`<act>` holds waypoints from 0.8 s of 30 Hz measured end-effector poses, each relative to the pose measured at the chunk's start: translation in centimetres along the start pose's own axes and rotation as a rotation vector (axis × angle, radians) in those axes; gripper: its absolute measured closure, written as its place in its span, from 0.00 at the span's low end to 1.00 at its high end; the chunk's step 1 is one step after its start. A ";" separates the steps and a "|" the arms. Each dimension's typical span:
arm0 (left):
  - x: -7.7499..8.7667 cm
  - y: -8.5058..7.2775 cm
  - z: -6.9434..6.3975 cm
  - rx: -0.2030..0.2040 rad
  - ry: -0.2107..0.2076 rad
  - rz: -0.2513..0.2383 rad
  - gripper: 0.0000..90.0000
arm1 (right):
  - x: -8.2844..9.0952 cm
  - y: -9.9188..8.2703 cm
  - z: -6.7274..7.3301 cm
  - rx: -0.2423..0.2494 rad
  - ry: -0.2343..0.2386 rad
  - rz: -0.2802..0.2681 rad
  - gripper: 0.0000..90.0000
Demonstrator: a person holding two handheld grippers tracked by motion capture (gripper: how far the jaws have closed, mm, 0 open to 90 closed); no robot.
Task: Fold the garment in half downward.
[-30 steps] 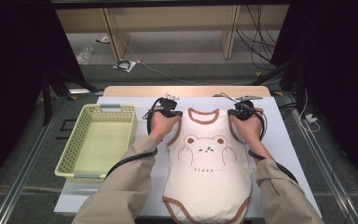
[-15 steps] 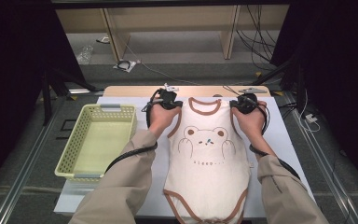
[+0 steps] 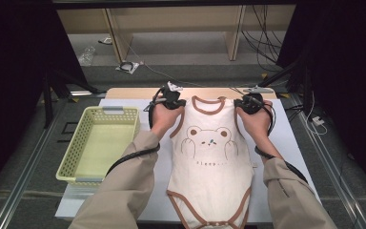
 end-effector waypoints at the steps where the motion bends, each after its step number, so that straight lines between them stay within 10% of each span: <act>1: -0.1 -0.3 -0.1 0.000 -0.005 0.009 0.96 | 0.0 -0.3 0.0 -0.003 0.001 0.004 0.95; 13: 1.0 -1.9 -0.2 0.031 -0.065 -0.002 0.96 | 1.4 -1.9 0.5 -0.001 0.039 -0.031 0.95; 24: 0.9 -0.1 0.6 0.042 -0.037 -0.011 0.97 | 1.4 -0.4 0.0 -0.014 0.025 -0.042 0.95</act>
Point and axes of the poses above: each handheld gripper's, and its own axes: x roughly backward along the jaws, y roughly out of its top, z roughly to its left, the point moved 4 cm from there along -x, roughly forward along the jaws, and after that the axes turned 11 degrees about y, right-handed, at the moved point
